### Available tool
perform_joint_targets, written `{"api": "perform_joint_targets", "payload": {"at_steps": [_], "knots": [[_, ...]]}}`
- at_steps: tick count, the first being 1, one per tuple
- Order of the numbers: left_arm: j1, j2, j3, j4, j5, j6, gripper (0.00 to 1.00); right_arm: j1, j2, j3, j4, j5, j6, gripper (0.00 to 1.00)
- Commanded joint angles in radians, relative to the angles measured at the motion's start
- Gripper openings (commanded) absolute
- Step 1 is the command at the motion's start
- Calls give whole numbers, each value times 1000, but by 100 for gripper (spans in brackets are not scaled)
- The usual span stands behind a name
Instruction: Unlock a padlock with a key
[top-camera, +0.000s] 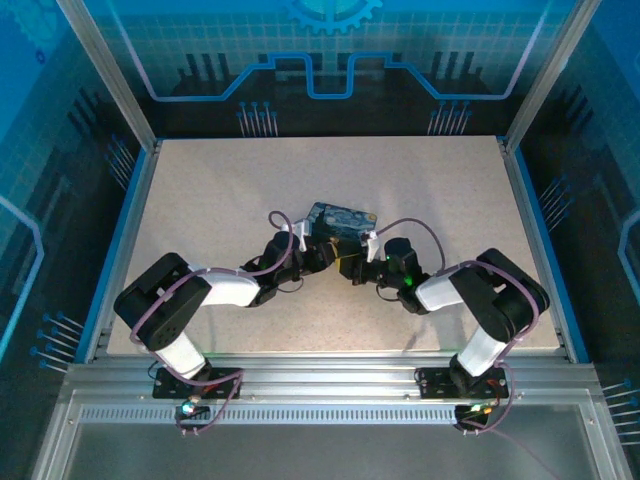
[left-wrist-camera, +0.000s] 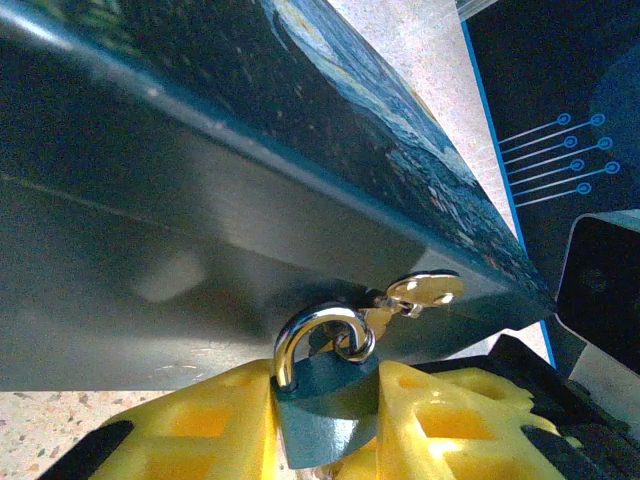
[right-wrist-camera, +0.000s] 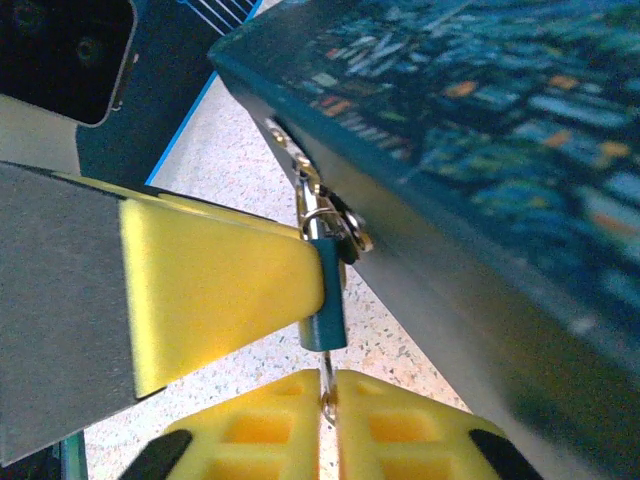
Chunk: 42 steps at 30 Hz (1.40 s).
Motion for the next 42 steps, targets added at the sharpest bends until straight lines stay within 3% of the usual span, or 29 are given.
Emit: {"api": "perform_joint_targets", "payload": {"at_steps": [1,5,23,30,35,42], "knots": [[-5,-12,26,28,23,-1,28,13,14,11,41,7,6,6],[-7,-15,27,22,25,0,28,13,1,18,31,25,5,0],[-9,-29,25,3,20,0,28,-15,-46,26,4,20,-33,1],[-8,-47,32,-28,-5,-42,28,-13,-109,-20,-90,72,-89,22],[-9,-74,31,-71,-36,-57,26,1,-199,-40,-219,118,-169,32],[-8,-97,34,-101,-37,-74,26,116,-439,-54,-477,352,-405,47]]}}
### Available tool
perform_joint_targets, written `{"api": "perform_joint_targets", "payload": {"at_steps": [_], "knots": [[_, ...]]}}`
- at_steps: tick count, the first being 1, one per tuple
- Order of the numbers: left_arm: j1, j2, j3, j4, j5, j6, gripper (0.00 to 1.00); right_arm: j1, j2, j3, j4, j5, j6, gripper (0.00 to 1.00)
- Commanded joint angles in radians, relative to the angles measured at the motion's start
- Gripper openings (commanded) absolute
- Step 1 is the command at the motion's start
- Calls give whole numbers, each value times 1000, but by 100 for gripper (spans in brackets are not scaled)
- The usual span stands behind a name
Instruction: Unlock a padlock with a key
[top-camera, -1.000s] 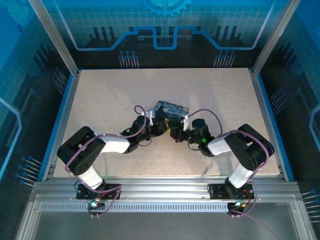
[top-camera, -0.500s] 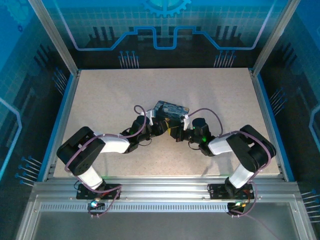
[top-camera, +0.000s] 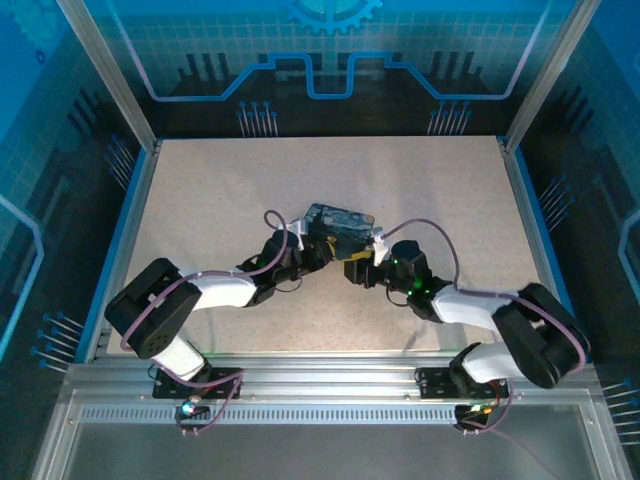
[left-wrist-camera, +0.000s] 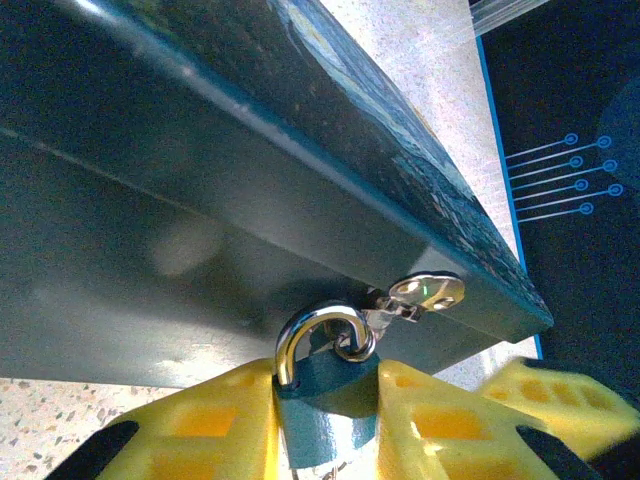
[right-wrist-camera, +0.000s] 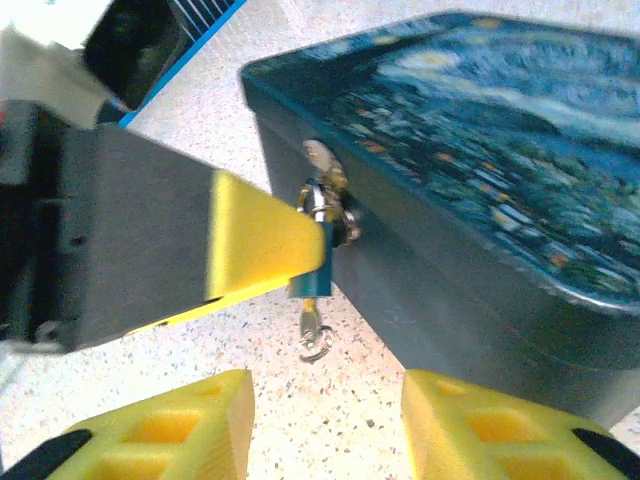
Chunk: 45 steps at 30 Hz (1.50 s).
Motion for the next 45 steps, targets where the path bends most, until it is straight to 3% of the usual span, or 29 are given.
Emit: {"api": "perform_joint_targets", "payload": {"at_steps": [1,7,9,14,19,26,34,39,45], "knots": [[-8,-34,29,-4,-8,-20,26,79,-121,-16,-166,185,-182,49],[-7,-41,39,-26,-6,-39,26,205,-285,1,-310,407,-419,70],[-7,-43,42,-34,-8,-43,26,249,-296,14,-342,457,-522,73],[-7,-43,46,-41,-11,-52,26,339,-308,-37,-217,533,-801,76],[-7,-43,51,-42,-5,-73,26,356,-311,-69,-168,545,-971,89],[-7,-51,69,-77,-3,-138,25,364,-230,-71,-85,592,-1030,86],[-7,-53,82,-97,20,-181,25,361,-43,-24,28,607,-1085,74],[-6,-44,92,-88,42,-198,25,323,-4,13,43,557,-1059,64],[-6,-29,98,-74,58,-214,25,297,35,34,43,539,-1074,59]]}}
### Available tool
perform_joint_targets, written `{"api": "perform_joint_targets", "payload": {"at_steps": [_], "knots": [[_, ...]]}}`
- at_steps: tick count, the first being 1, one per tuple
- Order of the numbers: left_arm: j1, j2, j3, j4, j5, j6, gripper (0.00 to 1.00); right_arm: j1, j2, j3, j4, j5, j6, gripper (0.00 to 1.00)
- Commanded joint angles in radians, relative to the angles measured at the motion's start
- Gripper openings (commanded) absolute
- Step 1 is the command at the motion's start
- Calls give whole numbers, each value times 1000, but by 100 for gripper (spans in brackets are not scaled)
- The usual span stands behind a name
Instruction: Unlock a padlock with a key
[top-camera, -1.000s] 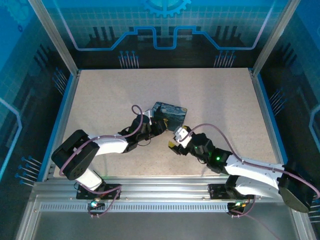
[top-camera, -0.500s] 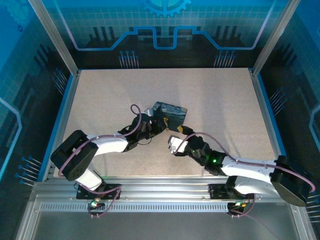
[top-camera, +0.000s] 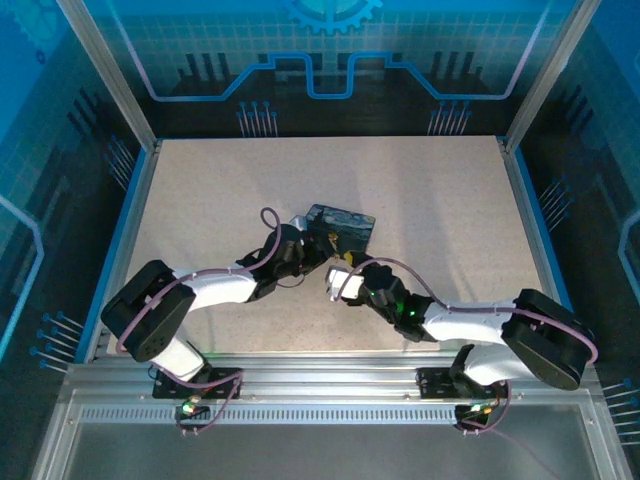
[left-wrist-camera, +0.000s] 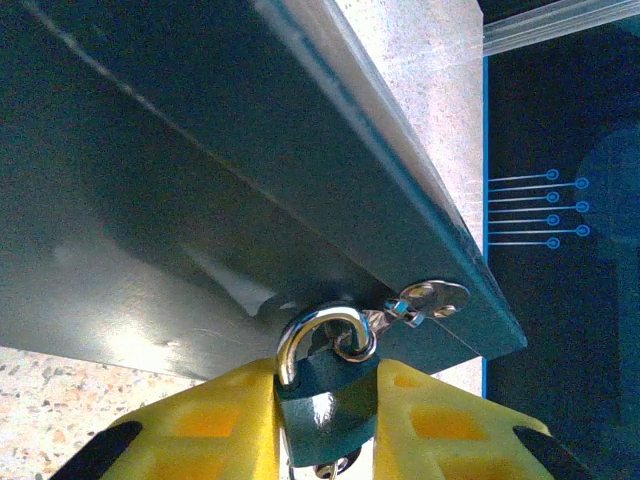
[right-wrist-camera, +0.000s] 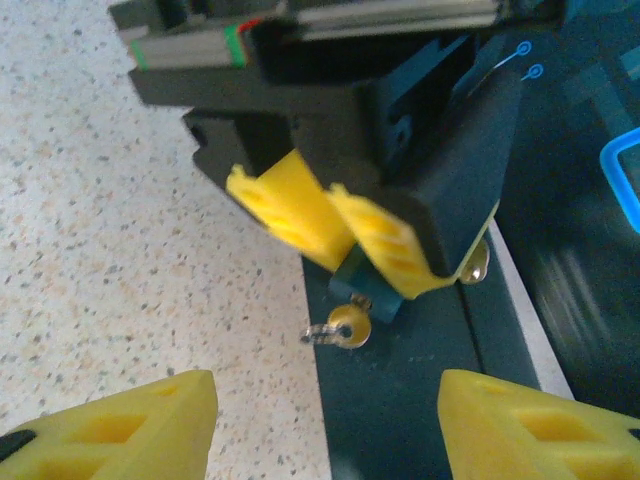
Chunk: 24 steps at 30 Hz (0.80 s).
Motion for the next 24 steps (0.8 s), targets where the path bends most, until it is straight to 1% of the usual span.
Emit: {"api": "perform_joint_targets", "payload": {"at_steps": [1,9,24], "knots": [[-5,-8,35,37,37,-26,25,-20,24,26,40,-20,-10,58],[-5,1,38,38,43,-38,25,-60,24,38,14,-40,-13,48],[-4,-8,34,40,48,-43,25,-67,69,80,-15,-17,-57,41]]}}
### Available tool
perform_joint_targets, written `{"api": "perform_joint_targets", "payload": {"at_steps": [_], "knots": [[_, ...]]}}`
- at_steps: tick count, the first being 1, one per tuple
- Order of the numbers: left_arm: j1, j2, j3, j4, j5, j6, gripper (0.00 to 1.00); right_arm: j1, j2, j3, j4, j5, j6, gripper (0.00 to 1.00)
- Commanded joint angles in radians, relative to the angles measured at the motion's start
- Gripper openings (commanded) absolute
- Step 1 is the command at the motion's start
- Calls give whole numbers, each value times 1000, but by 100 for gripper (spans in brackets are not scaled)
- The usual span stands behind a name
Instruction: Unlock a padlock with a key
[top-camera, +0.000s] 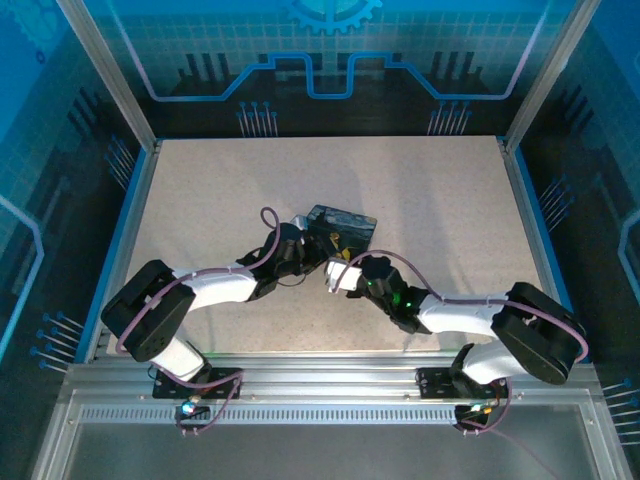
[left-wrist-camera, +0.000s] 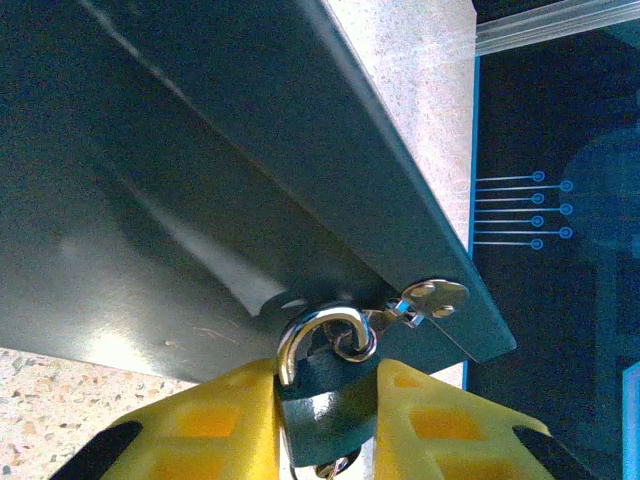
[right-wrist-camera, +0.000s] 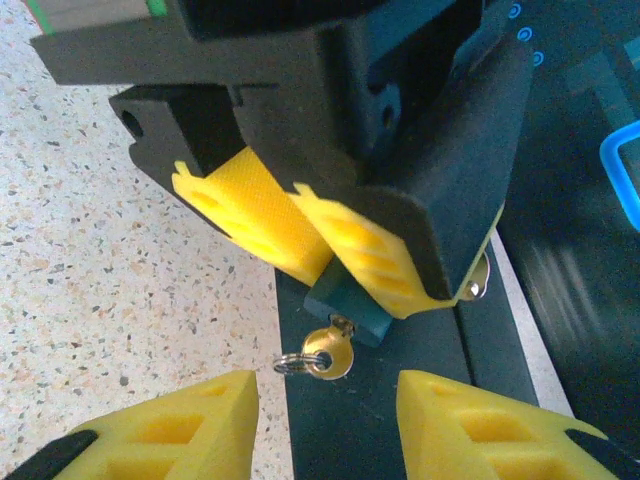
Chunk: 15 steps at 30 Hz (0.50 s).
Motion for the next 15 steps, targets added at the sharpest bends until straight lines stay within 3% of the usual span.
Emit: {"api": "perform_joint_targets", "payload": {"at_steps": [1,15], "knots": [[-5,-8,26,39,30,-5,25,-11,18,31,-2,12,-17,40],[-5,-16,23,38,24,-8,25,-10,62,43,13,32,-23,33]]}}
